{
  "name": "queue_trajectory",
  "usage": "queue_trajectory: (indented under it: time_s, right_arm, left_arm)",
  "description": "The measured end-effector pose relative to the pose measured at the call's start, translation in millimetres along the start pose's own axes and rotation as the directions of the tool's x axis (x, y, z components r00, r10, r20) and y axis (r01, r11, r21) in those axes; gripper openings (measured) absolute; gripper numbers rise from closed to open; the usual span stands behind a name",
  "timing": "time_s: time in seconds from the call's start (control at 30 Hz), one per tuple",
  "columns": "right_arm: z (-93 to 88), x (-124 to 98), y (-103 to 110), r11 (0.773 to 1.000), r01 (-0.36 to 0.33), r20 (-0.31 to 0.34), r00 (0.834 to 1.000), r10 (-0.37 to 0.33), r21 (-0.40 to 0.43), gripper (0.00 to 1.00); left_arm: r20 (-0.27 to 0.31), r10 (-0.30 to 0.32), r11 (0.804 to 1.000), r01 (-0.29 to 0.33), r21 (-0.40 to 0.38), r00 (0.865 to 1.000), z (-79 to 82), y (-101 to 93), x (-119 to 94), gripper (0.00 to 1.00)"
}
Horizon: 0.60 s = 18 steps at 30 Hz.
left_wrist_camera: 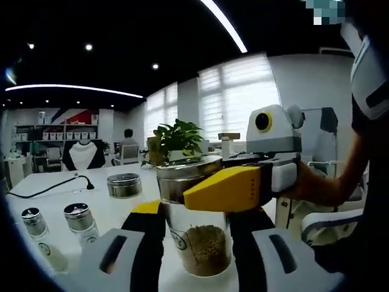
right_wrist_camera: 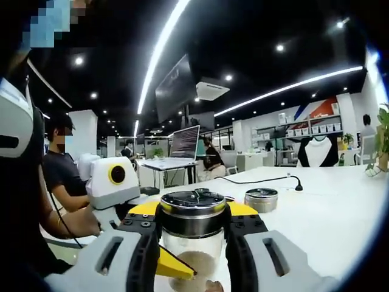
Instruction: Rotate the seasoning bottle until the label or dispensing opening points toward the visible target arrow and the bottle remains upright within the marked orientation range
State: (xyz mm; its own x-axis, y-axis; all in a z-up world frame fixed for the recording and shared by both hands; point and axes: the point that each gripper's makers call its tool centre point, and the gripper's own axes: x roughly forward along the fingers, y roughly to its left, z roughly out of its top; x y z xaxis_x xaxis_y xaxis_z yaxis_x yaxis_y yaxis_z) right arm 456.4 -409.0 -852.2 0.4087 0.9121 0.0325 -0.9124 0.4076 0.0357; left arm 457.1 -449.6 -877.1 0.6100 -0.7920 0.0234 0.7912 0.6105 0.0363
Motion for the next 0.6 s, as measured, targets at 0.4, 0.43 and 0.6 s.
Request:
queue_trajectory:
  time_s: [0.4, 0.43, 0.6]
  right_arm:
    - [-1.6, 0.0, -5.5, 0.997, 0.073, -0.015, 0.997, -0.073, -0.014, 0.39]
    - [-1.2, 0.5, -5.5, 0.997, 0.082, -0.014, 0.997, -0.082, -0.014, 0.39]
    - [-0.6, 3.5, -6.3, 0.990, 0.140, -0.005, 0.990, -0.140, -0.029, 0.39]
  left_arm:
    - [0.006, 0.127, 0.991, -0.127, 0.051, 0.992, -2.9, 9.4, 9.0, 0.43]
    - [0.007, 0.141, 0.988, -0.141, 0.060, 0.990, -2.6, 10.8, 9.2, 0.43]
    - [0.003, 0.211, 0.972, -0.210, 0.107, 0.978, -2.4, 17.6, 10.0, 0.42]
